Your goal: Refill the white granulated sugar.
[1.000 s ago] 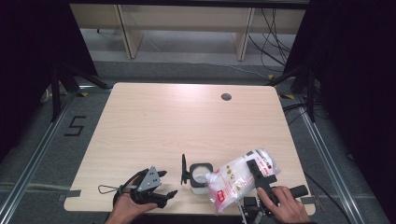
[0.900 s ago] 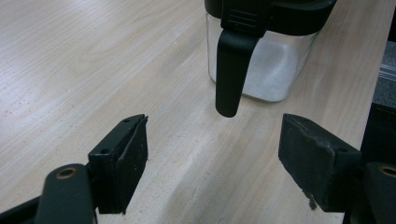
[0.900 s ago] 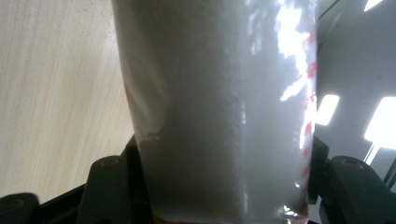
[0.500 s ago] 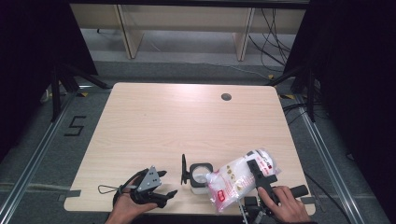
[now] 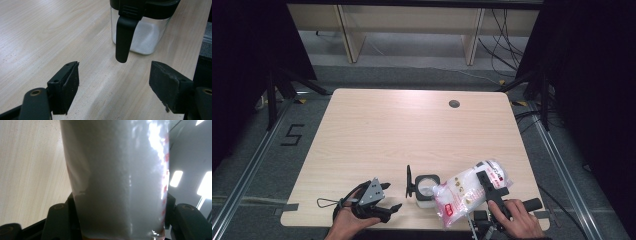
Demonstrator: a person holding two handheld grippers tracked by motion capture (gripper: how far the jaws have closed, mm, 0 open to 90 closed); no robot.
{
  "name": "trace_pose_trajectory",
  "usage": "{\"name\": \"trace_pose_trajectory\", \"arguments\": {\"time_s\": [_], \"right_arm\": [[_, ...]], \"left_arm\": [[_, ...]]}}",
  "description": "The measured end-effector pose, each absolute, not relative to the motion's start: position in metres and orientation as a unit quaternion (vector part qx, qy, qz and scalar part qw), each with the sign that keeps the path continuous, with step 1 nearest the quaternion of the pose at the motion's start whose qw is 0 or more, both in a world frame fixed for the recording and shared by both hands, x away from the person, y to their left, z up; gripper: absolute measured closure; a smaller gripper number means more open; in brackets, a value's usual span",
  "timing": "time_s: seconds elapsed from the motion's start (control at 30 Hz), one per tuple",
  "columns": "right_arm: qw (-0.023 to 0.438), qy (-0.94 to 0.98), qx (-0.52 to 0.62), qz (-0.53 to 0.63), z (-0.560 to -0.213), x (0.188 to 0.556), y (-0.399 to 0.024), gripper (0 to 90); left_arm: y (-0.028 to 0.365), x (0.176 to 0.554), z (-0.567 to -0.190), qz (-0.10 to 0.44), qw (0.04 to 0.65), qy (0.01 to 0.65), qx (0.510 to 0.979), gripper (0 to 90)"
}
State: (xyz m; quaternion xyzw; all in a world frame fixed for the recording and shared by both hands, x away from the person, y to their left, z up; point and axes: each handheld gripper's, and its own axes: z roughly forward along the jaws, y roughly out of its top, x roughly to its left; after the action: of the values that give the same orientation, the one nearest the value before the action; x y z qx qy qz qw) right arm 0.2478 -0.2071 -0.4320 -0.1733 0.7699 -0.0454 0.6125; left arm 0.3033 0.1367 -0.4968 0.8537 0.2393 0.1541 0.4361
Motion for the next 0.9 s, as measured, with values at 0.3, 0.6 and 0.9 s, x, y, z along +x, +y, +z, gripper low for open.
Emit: {"name": "trace_pose_trajectory", "arguments": {"time_s": [0.3, 0.6, 0.9], "right_arm": [[0.613, 0.770, -0.173, -0.045, -0.4319, 0.2477, -0.2070, 42.4], [0.613, 0.770, -0.173, -0.045, -0.4319, 0.2475, -0.2070, 42.4], [0.612, 0.770, -0.172, -0.044, -0.4320, 0.2477, -0.2072, 42.4]], "left_arm": [[0.1363, 0.3021, -0.4967, 0.150, 0.436, 0.249, 0.852, 23.7], [0.1364, 0.3023, -0.4966, 0.151, 0.436, 0.247, 0.852, 23.7], [0.1367, 0.3031, -0.4963, 0.152, 0.434, 0.241, 0.854, 23.7]]}}
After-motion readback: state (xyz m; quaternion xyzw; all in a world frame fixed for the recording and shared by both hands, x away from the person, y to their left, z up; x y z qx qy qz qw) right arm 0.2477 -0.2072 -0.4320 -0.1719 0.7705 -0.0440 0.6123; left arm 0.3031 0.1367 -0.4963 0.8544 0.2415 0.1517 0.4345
